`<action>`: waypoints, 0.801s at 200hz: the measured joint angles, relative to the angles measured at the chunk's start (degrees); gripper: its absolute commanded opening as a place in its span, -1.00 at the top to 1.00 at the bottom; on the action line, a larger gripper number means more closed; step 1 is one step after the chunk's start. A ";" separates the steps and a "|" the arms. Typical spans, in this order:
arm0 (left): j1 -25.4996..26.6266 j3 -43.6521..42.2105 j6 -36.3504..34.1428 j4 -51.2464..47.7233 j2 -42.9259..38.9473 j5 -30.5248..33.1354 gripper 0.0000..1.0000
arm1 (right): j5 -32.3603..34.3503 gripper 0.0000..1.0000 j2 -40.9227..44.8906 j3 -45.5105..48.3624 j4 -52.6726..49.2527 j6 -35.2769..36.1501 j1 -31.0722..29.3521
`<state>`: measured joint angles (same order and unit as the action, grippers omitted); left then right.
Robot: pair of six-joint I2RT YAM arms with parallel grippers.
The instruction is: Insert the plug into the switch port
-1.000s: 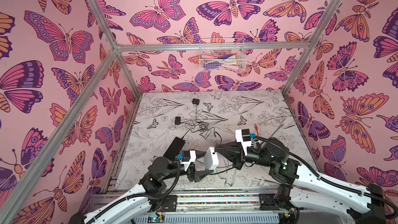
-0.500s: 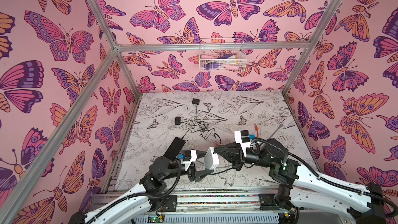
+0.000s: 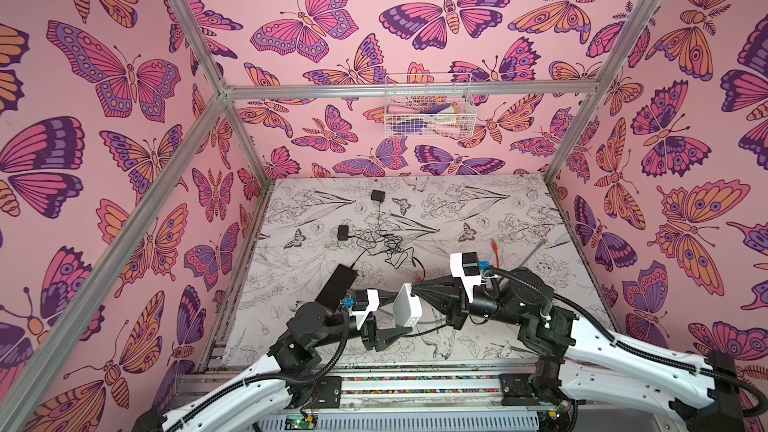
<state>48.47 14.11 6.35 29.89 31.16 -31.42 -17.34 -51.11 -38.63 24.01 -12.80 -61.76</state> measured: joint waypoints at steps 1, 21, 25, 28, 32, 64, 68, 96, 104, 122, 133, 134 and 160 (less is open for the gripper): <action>0.00 0.00 0.00 0.00 0.00 0.00 1.00 | 0.02 1.00 0.00 0.00 0.00 0.02 0.00; 0.00 0.00 0.00 -0.15 -0.02 0.04 1.00 | 1.01 1.00 -0.17 -0.09 -0.02 0.87 -0.70; 0.00 0.00 0.00 -0.17 -0.02 0.09 1.00 | 1.16 1.00 -0.28 -0.17 -0.07 1.01 -0.83; 0.00 0.00 0.00 -0.17 -0.02 0.11 1.00 | 1.33 1.00 -0.35 -0.22 -0.11 1.09 -0.94; 0.00 0.00 0.00 -0.17 -0.02 0.13 1.00 | 1.49 1.00 -0.46 -0.24 -0.13 1.22 -1.03; 0.00 0.00 0.00 -0.42 -0.15 0.42 1.00 | 2.45 1.00 -0.92 -0.44 -0.24 1.86 -1.53; 0.00 0.00 0.00 -0.46 -0.20 0.52 1.00 | 2.58 1.00 -0.92 -0.44 -0.24 1.92 -1.55; 0.00 0.00 0.00 -0.81 -0.37 1.11 1.00 | 3.37 1.00 -1.05 -0.44 -0.22 2.16 -1.70; 0.00 0.00 0.02 -0.83 -0.50 1.31 1.00 | 3.54 1.00 -1.11 -0.44 -0.17 2.19 -1.73; 0.00 -0.15 0.15 -0.81 -1.05 1.79 1.00 | 3.80 1.00 -1.31 -0.44 0.28 2.16 -1.77; 0.00 -0.37 0.17 -0.83 -1.49 2.14 1.00 | 3.87 1.00 -1.51 -0.44 0.59 2.16 -1.79; 0.00 -0.39 0.20 -0.83 -1.51 2.19 1.00 | 3.85 1.00 -1.53 -0.44 0.59 2.16 -1.79; 0.00 -0.85 0.22 -0.94 -2.23 2.93 1.00 | 3.91 1.00 -2.43 -0.42 1.44 2.14 -1.79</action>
<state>48.47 13.26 6.57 28.95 28.93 -28.49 -13.43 -53.54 -39.05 25.45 -10.66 -63.55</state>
